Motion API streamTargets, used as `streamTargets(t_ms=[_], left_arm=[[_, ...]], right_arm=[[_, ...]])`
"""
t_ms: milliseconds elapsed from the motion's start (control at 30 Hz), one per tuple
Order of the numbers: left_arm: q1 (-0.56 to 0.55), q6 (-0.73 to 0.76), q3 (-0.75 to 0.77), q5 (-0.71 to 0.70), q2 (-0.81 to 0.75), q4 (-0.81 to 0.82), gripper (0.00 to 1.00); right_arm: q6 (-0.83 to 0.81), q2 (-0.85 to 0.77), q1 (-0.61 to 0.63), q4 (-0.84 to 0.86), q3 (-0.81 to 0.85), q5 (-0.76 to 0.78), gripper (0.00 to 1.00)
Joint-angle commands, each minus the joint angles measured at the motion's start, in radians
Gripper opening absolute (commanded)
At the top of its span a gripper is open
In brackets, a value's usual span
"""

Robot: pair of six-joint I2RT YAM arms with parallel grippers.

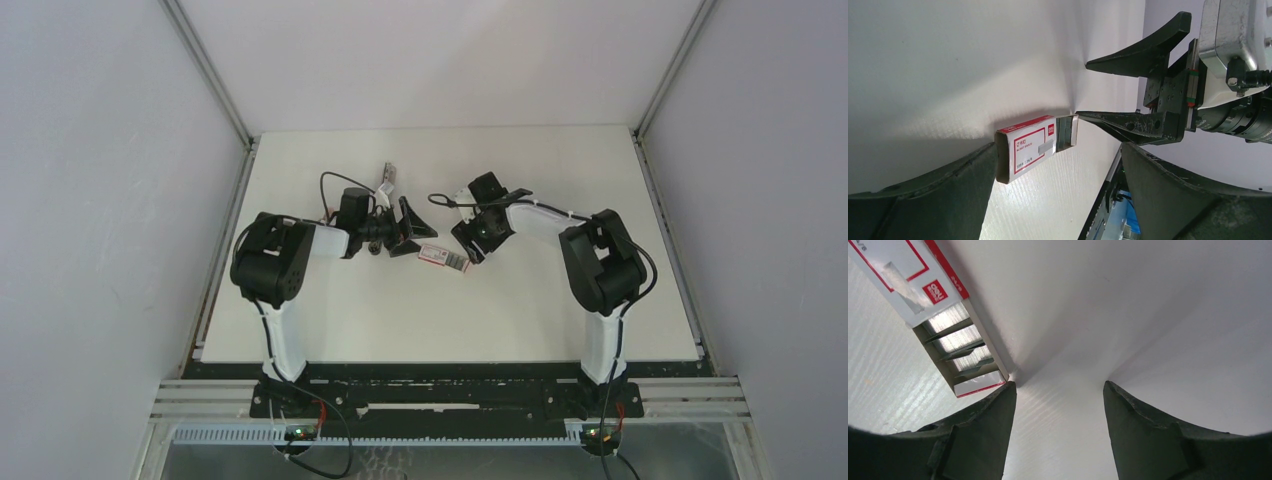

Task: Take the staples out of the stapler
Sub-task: Close the staple box at the center of the board.

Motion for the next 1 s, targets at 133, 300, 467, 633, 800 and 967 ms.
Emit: streamTargets(t_ms=[133, 300, 467, 633, 800, 967], left_arm=[[0.0, 0.004, -0.023, -0.023, 0.035, -0.024, 0.99], [0.001, 0.004, -0.025, -0.023, 0.035, -0.023, 0.99], [0.001, 0.001, -0.025, -0.024, 0.038, -0.02, 0.99], [-0.001, 0.001, -0.025, -0.024, 0.039, -0.018, 0.99], [-0.001, 0.0, -0.026, -0.022, 0.038, -0.016, 0.99], [-0.001, -0.002, -0.026, -0.02, 0.036, -0.015, 0.99]], right_arm=[[0.064, 0.058, 0.019, -0.038, 0.063, -0.061, 0.65], [0.066, 0.047, 0.005, -0.053, 0.056, -0.05, 0.65], [0.056, 0.034, -0.013, -0.067, 0.031, -0.058, 0.65], [0.04, 0.019, -0.004, -0.084, 0.004, -0.109, 0.65], [0.038, 0.02, 0.009, -0.085, -0.009, -0.116, 0.65], [0.042, 0.037, 0.014, -0.081, -0.009, -0.106, 0.65]])
